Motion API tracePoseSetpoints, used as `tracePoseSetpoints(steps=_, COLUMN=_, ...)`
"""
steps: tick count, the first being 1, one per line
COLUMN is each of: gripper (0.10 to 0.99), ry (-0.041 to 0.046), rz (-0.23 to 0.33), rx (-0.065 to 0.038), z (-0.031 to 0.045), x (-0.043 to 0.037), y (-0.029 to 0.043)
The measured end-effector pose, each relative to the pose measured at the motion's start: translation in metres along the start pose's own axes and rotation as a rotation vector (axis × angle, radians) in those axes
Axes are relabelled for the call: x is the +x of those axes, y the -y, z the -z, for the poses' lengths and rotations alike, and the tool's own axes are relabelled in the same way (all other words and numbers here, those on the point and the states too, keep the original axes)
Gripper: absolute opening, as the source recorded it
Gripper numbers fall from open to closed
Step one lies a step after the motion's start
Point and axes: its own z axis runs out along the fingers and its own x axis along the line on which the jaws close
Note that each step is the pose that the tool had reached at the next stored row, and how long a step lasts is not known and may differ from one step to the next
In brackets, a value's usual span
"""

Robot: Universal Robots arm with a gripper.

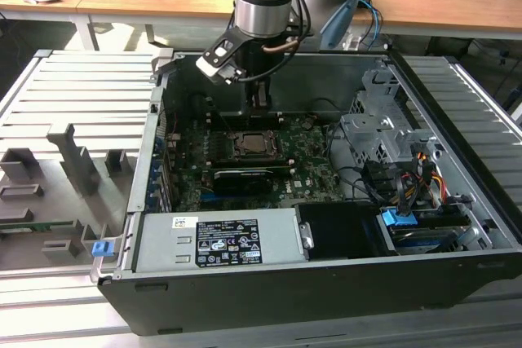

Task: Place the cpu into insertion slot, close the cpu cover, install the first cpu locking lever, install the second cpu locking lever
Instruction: 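Install the first cpu locking lever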

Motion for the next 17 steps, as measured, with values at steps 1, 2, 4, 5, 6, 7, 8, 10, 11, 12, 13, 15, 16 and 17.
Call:
tracePoseSetpoints(steps=1, gripper=0.106, ry=0.0001, rz=0.009, rx=0.0, z=0.0, x=0.0, y=0.0)
tracePoseSetpoints(steps=2, gripper=0.106, ry=0.0, rz=0.015, rx=0.0, z=0.0, x=0.0, y=0.0)
tracePoseSetpoints(steps=4, gripper=0.106, ry=0.0001, rz=0.034, rx=0.0, z=0.0, x=0.0, y=0.0)
tracePoseSetpoints(steps=5, gripper=0.106, ry=0.0001, rz=0.04, rx=0.0, z=0.0, x=0.0, y=0.0)
tracePoseSetpoints(steps=6, gripper=0.106, ry=0.0002, rz=0.048, rx=0.0, z=0.0, x=0.0, y=0.0)
tracePoseSetpoints(steps=7, gripper=0.106, ry=0.0001, rz=0.054, rx=0.0, z=0.0, x=0.0, y=0.0)
tracePoseSetpoints(steps=8, gripper=0.106, ry=0.0001, rz=0.065, rx=0.0, z=0.0, x=0.0, y=0.0)
tracePoseSetpoints(steps=10, gripper=0.106, ry=0.0002, rz=0.079, rx=-0.001, z=0.0, x=0.0, y=0.0)
tracePoseSetpoints(steps=11, gripper=0.106, ry=0.0002, rz=0.085, rx=-0.001, z=0.0, x=0.0, y=0.0)
tracePoseSetpoints(steps=12, gripper=0.106, ry=0.0002, rz=0.092, rx=-0.001, z=0.0, x=0.0, y=0.0)
tracePoseSetpoints(steps=13, gripper=0.106, ry=0.0002, rz=0.102, rx=-0.001, z=0.0, x=0.0, y=0.0)
tracePoseSetpoints(steps=15, gripper=0.106, ry=0.0002, rz=0.123, rx=-0.001, z=0.0, x=0.0, y=0.0)
tracePoseSetpoints(steps=16, gripper=0.106, ry=0.0003, rz=0.13, rx=-0.001, z=0.0, x=0.0, y=0.0)
tracePoseSetpoints(steps=17, gripper=0.106, ry=0.0002, rz=0.139, rx=-0.001, z=0.0, x=0.0, y=0.0)
